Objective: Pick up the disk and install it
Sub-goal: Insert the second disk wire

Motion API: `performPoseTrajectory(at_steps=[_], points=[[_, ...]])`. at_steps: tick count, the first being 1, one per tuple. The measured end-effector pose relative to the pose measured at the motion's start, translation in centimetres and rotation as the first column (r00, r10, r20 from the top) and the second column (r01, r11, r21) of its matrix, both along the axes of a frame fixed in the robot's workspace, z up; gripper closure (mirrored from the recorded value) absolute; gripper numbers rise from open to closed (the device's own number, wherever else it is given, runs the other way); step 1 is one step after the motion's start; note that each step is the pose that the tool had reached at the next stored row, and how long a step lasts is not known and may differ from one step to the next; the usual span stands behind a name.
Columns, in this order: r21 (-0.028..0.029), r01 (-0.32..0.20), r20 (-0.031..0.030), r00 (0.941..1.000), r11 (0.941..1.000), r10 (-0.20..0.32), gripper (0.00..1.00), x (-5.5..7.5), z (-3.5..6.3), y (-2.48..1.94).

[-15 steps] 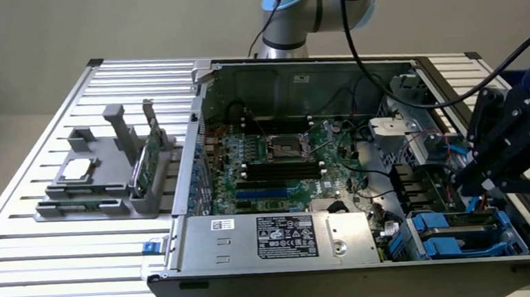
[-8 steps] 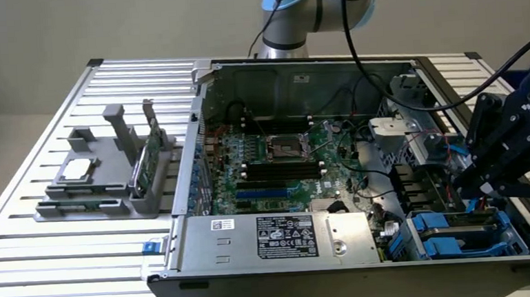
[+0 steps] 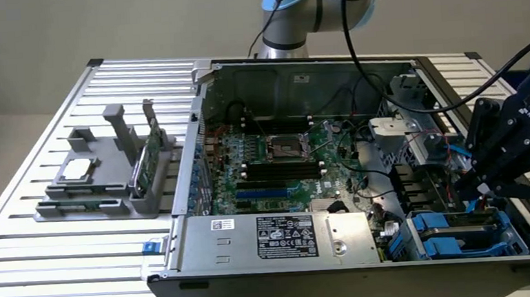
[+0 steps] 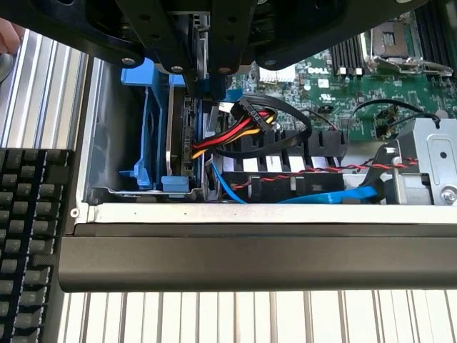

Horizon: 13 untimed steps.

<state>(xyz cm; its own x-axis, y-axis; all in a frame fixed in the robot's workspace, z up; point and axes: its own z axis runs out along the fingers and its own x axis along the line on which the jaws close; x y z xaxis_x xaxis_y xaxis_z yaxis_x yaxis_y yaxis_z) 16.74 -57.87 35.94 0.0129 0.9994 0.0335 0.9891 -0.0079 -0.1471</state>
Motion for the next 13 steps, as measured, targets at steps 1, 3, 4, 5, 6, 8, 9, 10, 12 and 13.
performPoseTrajectory(at_steps=[1, 3, 4, 5, 6, 8, 9, 10, 12, 13], points=[[0.0001, 0.0, 0.0, 1.0, 1.0, 0.0, 0.84, 0.0, -0.01, 0.0], [0.0003, 0.0, 0.0, 1.0, 1.0, 0.0, 0.84, 0.0, -0.05, 0.0], [0.0005, -0.001, 0.0, 1.0, 1.0, 0.001, 0.84, 0.0, -0.11, -0.01], [0.0008, -0.001, 0.0, 1.0, 1.0, 0.001, 0.84, 0.0, -0.2, -0.05], [0.0005, -0.001, 0.0, 1.0, 1.0, 0.001, 0.84, 0.0, -0.27, -0.09], [0.0016, -0.002, 0.0, 1.0, 1.0, 0.002, 0.84, 0.0, -0.51, -0.25], [0.0022, -0.003, 0.0, 1.0, 1.0, 0.003, 0.84, 0.0, -0.61, -0.36], [0.0035, -0.004, 0.0, 1.0, 1.0, 0.004, 0.84, 0.0, -0.73, -0.5], [0.0045, -0.005, 0.0001, 1.0, 1.0, 0.005, 0.84, 0.0, -0.88, -0.66], [0.0048, -0.005, 0.0001, 1.0, 1.0, 0.005, 0.84, 0.0, -0.94, -0.69]])
